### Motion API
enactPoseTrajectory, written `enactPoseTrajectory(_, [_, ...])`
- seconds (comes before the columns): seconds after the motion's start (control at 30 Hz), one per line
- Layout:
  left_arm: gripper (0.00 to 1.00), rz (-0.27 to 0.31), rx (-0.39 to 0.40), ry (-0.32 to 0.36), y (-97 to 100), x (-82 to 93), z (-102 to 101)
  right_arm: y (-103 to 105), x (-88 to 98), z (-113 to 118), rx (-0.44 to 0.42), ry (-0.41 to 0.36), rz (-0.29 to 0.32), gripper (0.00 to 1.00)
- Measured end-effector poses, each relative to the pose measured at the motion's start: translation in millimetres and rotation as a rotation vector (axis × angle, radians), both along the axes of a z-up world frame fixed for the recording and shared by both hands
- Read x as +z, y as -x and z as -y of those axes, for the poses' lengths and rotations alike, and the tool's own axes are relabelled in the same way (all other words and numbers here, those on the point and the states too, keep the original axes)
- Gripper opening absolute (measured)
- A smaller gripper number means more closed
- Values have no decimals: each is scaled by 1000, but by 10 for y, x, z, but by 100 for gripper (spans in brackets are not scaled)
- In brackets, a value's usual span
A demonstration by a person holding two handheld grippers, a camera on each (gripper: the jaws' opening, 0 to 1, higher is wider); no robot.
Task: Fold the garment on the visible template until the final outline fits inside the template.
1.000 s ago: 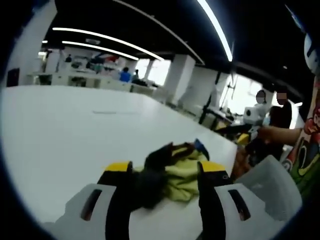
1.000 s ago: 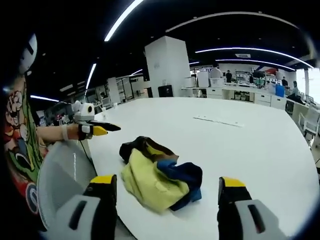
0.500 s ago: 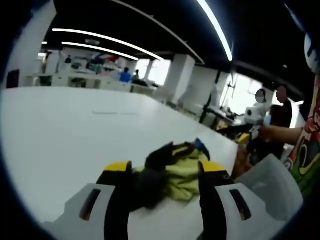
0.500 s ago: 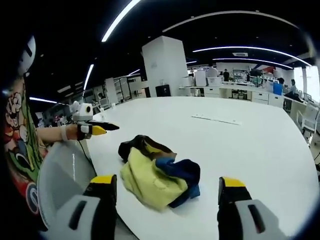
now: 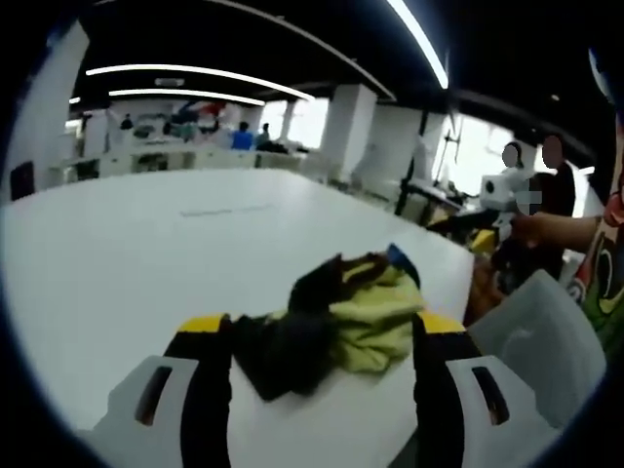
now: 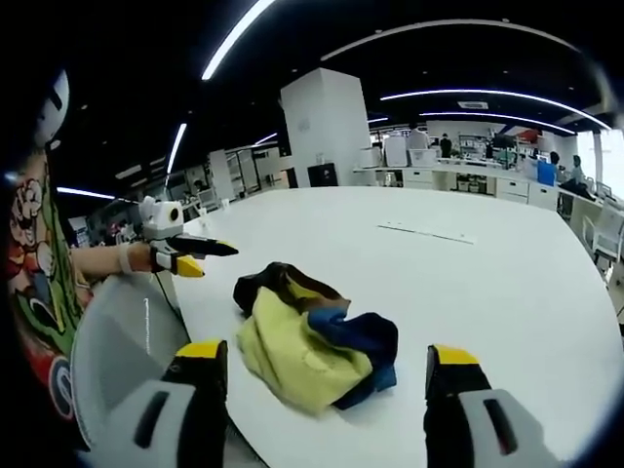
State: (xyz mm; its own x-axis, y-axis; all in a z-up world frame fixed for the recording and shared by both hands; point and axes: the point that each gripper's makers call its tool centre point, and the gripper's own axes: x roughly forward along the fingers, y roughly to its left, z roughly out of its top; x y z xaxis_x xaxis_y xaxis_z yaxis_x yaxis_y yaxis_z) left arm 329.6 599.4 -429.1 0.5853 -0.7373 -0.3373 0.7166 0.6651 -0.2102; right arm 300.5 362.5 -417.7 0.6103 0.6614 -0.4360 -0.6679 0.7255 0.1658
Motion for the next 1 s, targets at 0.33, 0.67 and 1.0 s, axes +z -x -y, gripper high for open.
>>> enactPoseTrajectory(0.33, [75, -12, 4, -17, -18, -63, -31, -16, -11, 19, 1, -2, -3, 83])
enactPoseTrajectory(0.67, [83, -24, 2, -45, -15, -137, -37, -41, -46, 71, 4, 3, -14, 83])
enactPoseTrajectory(1.0, [84, -37, -7, -55, 6, -172, -20, -48, -76, 45, 13, 4, -18, 83])
